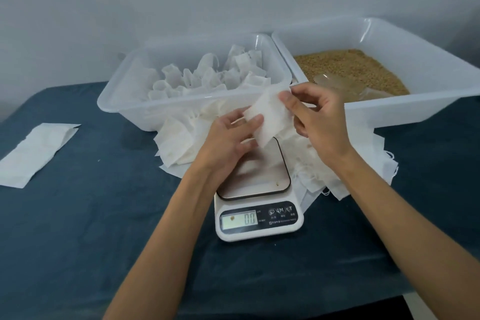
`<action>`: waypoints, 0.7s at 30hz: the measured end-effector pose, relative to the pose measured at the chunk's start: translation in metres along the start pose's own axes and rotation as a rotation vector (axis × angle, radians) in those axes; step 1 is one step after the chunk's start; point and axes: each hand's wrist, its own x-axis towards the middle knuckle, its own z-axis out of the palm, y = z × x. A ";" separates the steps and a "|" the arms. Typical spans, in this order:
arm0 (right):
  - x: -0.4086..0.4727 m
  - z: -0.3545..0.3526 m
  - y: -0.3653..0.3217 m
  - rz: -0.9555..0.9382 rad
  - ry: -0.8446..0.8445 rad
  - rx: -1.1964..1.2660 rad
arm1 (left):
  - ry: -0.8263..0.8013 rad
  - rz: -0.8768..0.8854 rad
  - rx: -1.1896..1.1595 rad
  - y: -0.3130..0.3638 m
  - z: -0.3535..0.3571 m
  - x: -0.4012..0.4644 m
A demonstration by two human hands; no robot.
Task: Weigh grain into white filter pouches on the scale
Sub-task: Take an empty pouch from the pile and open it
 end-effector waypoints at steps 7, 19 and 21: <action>-0.002 -0.004 0.006 -0.005 0.032 -0.058 | 0.229 0.227 0.217 0.000 0.000 -0.001; -0.002 -0.008 0.010 0.086 0.087 -0.145 | 0.300 0.408 0.332 0.003 0.008 -0.006; -0.001 -0.010 0.010 0.144 0.093 -0.116 | 0.290 0.416 0.312 0.002 0.009 -0.005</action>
